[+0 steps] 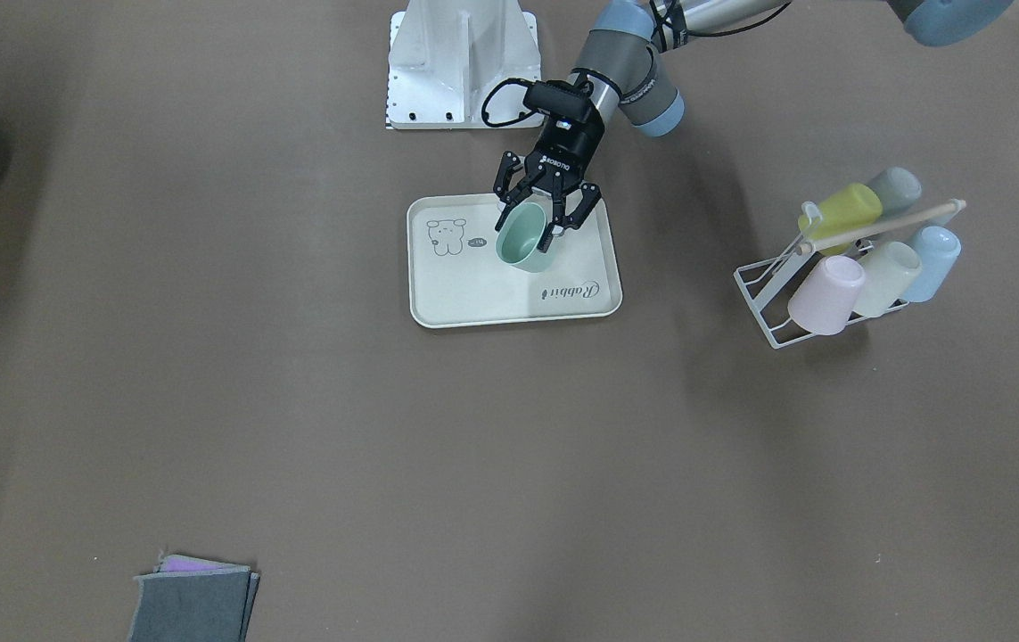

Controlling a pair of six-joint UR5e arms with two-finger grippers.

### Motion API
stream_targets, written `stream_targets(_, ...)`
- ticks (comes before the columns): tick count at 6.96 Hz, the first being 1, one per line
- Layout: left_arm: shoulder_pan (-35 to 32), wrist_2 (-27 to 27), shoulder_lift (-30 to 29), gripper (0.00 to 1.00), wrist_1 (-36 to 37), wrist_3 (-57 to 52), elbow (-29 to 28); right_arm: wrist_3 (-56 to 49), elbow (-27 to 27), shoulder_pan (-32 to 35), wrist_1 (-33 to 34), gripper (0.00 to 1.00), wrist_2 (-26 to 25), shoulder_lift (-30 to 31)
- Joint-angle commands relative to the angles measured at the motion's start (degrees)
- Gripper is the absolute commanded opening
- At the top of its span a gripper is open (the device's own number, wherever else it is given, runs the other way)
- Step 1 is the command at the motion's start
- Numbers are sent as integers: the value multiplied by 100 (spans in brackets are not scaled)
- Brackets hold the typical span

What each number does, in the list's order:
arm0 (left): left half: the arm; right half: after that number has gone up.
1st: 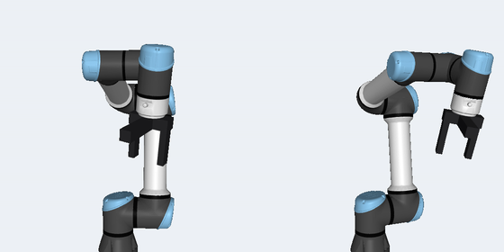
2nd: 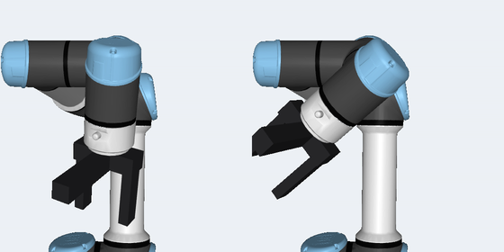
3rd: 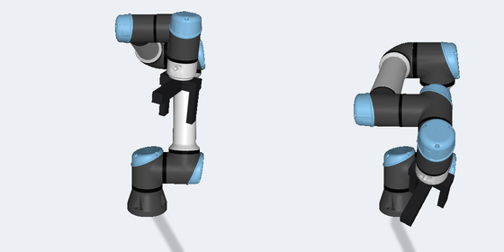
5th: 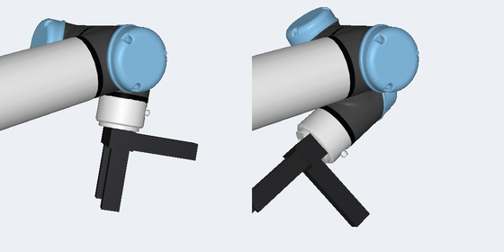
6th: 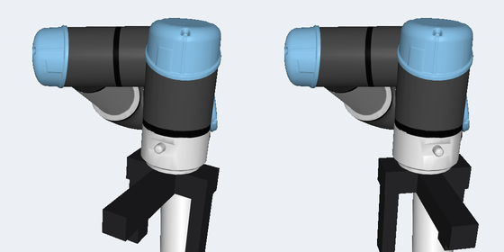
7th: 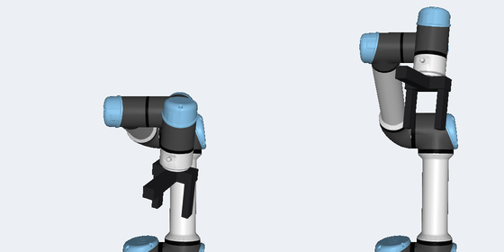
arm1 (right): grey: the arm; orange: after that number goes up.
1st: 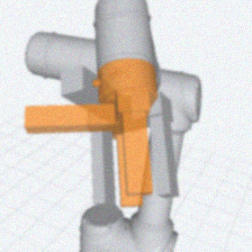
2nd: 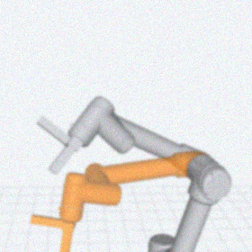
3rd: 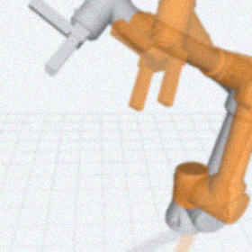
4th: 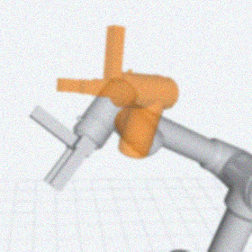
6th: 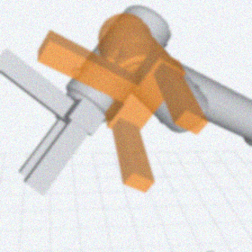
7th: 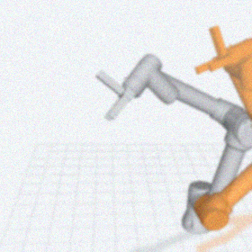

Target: Pick up and place green cup on tray

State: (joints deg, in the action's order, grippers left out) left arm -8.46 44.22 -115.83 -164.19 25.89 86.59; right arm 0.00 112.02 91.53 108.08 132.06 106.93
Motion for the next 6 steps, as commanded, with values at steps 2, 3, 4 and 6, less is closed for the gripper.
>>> stream_targets(2, -33, -1, -352, 68, -709, 468, -765, 0, 13, 5, 12, 100, 39, -6)
stream_targets(3, -33, 8, -352, 71, -946, 469, -923, 9, 48, 5, 12, 100, 47, -6)
stream_targets(4, -33, 17, -353, 72, -974, 478, -942, 9, 57, 5, 3, 100, 74, 3)
stream_targets(6, -33, 78, -335, 76, -1105, 478, -943, 9, 92, 5, 12, 100, 74, 38)
